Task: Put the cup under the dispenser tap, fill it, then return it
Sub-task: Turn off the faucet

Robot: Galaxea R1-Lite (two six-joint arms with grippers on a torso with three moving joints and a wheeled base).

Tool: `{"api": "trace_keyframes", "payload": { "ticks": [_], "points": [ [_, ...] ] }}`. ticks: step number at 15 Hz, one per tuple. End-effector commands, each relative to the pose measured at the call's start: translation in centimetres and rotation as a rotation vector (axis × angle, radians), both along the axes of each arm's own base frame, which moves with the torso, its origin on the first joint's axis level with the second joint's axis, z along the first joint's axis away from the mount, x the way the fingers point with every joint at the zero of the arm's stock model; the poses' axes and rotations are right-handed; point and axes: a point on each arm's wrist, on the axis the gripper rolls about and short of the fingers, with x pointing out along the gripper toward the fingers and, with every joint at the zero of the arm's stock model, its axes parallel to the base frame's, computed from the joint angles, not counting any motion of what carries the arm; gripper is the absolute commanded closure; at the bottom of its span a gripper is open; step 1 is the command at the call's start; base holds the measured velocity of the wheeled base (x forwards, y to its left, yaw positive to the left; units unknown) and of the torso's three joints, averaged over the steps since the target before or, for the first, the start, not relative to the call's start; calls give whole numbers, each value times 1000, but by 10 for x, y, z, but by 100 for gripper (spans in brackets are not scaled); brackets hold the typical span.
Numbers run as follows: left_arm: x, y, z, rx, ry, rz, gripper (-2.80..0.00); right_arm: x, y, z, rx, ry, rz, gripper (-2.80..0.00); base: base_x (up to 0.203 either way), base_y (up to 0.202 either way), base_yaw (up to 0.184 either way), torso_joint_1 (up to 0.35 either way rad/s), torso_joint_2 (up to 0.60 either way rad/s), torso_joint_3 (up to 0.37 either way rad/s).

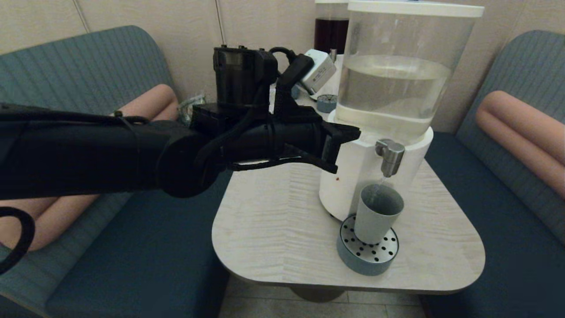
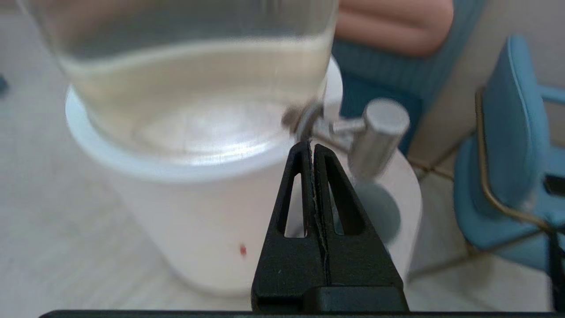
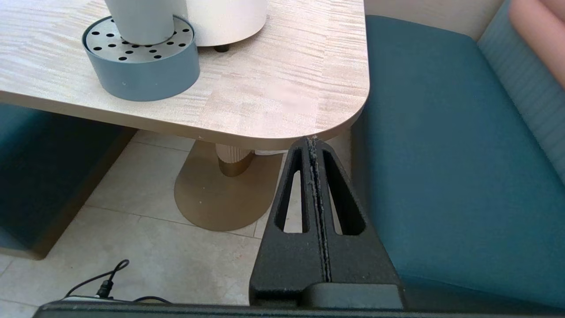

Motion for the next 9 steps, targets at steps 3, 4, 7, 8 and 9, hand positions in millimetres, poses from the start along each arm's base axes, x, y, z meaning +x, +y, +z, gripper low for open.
{"api": "trace_keyframes", "payload": {
  "ticks": [3, 4, 7, 8, 9],
  "points": [
    [3, -9, -13, -17, -24, -11, 0, 0, 0, 0, -2, -1, 2, 0, 0, 0, 0, 0, 0, 0],
    [0, -12, -16, -14, -21, -9, 0, 0, 0, 0, -1, -1, 1, 0, 0, 0, 0, 0, 0, 0],
    [-8, -16, -16, -20, -25, -11, 0, 0, 0, 0, -1, -1, 1, 0, 0, 0, 0, 0, 0, 0],
    [-10, -17, -16, -21, -26, -14, 0, 0, 0, 0, -3, -1, 1, 0, 0, 0, 0, 0, 0, 0],
    [-10, -17, -15, -22, -27, -15, 0, 0, 0, 0, -1, -1, 2, 0, 0, 0, 0, 0, 0, 0]
  ]
}}
